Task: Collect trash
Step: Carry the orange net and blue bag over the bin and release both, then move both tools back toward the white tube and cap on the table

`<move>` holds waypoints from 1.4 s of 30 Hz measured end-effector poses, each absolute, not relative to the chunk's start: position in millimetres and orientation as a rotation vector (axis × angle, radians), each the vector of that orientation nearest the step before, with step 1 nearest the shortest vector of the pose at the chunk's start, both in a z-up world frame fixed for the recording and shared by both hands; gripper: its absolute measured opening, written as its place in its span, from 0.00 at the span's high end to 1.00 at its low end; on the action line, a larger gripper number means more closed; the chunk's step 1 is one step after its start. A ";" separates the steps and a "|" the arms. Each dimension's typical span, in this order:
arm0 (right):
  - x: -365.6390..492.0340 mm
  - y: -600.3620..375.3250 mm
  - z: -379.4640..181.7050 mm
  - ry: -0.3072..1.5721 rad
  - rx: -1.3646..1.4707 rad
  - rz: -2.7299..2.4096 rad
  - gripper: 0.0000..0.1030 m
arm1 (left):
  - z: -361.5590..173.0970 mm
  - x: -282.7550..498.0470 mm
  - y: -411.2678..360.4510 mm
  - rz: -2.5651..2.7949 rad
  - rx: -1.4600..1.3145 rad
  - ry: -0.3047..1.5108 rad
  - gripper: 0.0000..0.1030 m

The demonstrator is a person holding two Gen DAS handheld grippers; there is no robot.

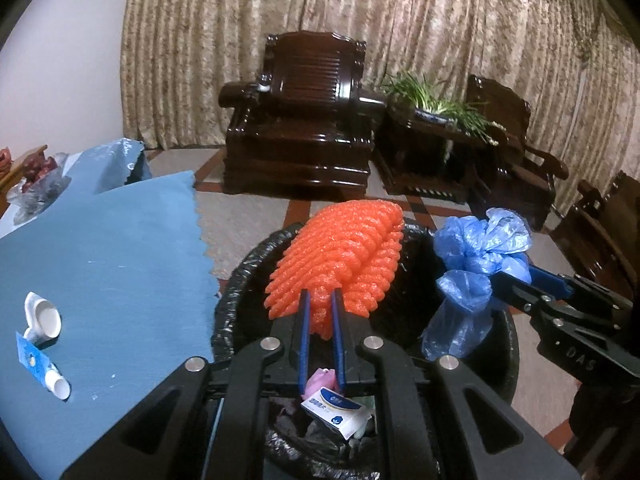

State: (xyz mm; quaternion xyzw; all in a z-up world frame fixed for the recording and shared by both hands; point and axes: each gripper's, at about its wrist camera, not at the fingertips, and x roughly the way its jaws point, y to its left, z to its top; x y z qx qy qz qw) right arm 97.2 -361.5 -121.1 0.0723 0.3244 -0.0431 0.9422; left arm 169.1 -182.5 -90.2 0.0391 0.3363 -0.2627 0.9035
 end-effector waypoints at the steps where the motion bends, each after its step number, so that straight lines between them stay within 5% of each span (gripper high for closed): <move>1: 98.4 -362.7 -123.8 0.668 0.148 -0.090 0.61 | -92.3 170.4 -184.3 -0.549 0.080 0.703 0.90; 4: 102.4 -365.9 -132.3 0.685 0.149 -0.096 0.60 | -98.6 174.4 -187.9 -0.569 0.078 0.724 0.90; 7: 104.1 -367.7 -140.0 0.703 0.140 -0.115 0.49 | -103.9 177.3 -190.9 -0.593 0.075 0.746 0.88; 11: 98.7 -371.4 -143.9 0.707 0.146 -0.139 0.37 | -107.3 174.6 -190.4 -0.629 0.055 0.761 0.56; 16: 89.4 -376.8 -137.2 0.677 0.154 -0.169 0.11 | -103.2 167.1 -179.2 -0.629 0.042 0.746 0.40; 23: 77.3 -365.9 -118.6 0.647 0.224 -0.131 0.08 | -77.6 153.2 -133.6 -0.538 0.017 0.657 0.22; 42: 114.3 -215.7 -85.6 0.603 0.087 0.182 0.08 | -59.8 121.3 47.7 -0.153 -0.044 0.580 0.18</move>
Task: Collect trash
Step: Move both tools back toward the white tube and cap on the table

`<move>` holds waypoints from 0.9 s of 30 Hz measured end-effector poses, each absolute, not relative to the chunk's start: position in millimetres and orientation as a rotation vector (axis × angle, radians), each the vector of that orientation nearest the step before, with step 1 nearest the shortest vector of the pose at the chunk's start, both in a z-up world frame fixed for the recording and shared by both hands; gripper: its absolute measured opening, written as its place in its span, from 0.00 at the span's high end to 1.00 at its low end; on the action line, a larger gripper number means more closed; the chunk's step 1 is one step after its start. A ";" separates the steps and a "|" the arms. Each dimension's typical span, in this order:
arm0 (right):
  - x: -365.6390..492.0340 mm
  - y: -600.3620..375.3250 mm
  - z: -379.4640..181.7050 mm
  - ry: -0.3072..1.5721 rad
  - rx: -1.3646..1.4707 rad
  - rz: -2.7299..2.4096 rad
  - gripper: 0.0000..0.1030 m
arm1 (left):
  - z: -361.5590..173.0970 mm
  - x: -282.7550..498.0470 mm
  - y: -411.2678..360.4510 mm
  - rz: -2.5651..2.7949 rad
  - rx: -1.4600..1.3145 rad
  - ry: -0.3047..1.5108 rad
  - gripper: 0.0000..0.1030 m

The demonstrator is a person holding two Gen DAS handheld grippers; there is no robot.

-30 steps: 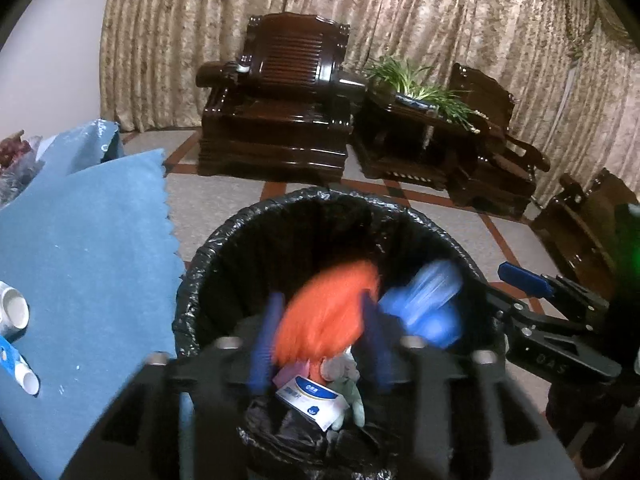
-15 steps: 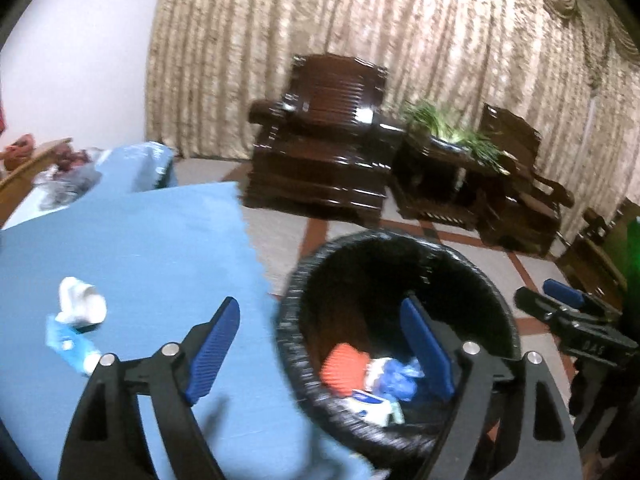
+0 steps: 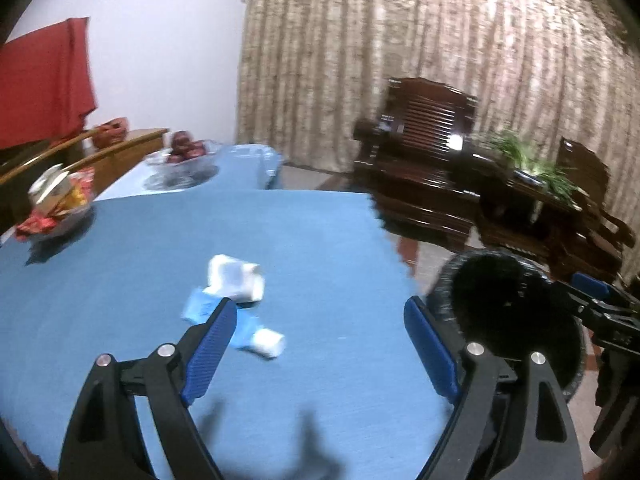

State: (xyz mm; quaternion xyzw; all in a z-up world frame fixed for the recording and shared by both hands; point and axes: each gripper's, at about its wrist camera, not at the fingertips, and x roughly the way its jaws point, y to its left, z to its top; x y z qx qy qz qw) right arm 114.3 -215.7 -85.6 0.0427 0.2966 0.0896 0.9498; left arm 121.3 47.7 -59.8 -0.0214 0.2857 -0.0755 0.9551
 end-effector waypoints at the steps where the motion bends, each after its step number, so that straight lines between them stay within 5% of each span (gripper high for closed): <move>1: 115.8 -208.5 -85.6 0.602 0.081 0.196 0.08 | -61.5 120.1 58.5 -0.132 -0.050 0.580 0.18; 25: 185.4 -25.1 -151.5 0.717 -0.055 0.561 0.08 | -120.1 129.2 178.0 0.064 -0.110 0.666 0.18; 27: 190.2 -16.7 -158.4 0.734 -0.067 0.576 0.14 | -123.6 130.9 182.0 0.070 -0.109 0.673 0.18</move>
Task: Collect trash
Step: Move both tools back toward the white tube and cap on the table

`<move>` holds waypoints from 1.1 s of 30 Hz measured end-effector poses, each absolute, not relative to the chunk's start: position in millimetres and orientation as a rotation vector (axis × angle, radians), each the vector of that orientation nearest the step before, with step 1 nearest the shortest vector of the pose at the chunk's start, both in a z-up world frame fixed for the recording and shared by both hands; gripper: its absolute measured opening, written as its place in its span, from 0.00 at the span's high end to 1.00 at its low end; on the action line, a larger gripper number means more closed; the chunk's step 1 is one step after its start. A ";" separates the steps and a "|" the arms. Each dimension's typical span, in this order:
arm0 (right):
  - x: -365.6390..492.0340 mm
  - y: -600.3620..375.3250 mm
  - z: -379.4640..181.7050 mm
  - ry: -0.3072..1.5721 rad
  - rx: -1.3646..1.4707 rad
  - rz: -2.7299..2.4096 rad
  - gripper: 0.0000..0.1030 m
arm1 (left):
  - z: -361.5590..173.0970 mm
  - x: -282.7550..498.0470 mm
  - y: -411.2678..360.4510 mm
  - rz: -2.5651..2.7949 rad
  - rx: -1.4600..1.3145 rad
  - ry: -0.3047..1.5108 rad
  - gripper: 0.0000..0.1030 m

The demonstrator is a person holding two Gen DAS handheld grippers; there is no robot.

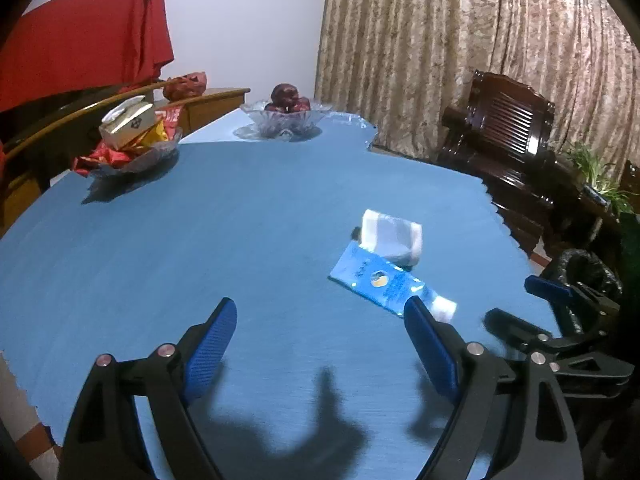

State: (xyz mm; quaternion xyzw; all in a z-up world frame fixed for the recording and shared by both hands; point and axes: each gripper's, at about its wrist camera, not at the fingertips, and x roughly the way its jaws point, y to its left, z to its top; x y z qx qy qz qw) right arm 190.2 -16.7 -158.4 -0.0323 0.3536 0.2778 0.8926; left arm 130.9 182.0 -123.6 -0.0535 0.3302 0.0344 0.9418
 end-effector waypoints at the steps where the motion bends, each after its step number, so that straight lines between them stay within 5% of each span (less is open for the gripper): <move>1: 192.8 -13.2 -161.1 0.742 -0.072 0.582 0.17 | -125.8 132.5 183.9 0.074 -0.106 0.678 0.18; 23: 232.5 35.1 -204.9 0.896 -0.183 0.650 0.49 | -150.7 150.9 208.2 0.114 -0.153 0.725 0.19; 33: 232.8 38.9 -203.3 0.887 -0.198 0.665 0.71 | -156.6 153.1 210.7 0.127 -0.151 0.738 0.19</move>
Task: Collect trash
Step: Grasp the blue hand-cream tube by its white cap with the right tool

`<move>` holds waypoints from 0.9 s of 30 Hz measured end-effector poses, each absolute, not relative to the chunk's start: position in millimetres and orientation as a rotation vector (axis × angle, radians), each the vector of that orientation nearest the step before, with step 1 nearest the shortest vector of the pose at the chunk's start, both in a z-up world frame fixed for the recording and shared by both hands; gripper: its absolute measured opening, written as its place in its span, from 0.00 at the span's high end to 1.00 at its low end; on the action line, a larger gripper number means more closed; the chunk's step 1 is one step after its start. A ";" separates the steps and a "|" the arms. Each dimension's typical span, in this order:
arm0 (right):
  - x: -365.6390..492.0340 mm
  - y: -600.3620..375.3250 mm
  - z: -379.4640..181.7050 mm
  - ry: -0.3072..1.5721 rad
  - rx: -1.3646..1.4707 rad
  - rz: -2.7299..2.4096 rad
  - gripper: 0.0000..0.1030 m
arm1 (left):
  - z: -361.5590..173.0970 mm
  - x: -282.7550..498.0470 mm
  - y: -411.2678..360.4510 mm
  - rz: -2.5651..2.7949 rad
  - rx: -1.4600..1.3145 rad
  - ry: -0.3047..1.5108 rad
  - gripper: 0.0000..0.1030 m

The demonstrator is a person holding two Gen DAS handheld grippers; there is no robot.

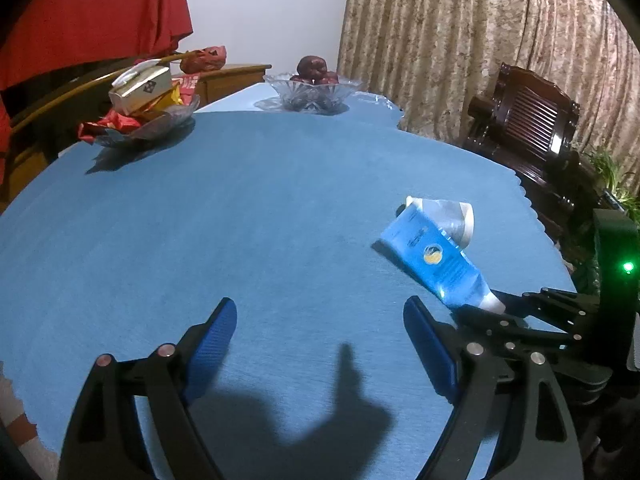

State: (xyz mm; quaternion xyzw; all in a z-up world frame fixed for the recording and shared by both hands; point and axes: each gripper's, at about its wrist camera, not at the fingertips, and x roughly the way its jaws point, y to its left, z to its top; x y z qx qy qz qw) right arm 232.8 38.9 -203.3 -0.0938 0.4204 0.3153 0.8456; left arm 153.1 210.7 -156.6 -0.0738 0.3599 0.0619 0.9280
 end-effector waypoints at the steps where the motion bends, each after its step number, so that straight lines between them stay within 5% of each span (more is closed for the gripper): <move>1: 231.5 38.9 -202.9 0.886 -0.198 0.669 0.71 | -156.1 152.9 210.4 0.127 -0.150 0.738 0.19; 27: 196.7 8.7 -184.9 0.893 -0.139 0.695 0.73 | -141.5 146.3 194.3 0.115 -0.135 0.723 0.19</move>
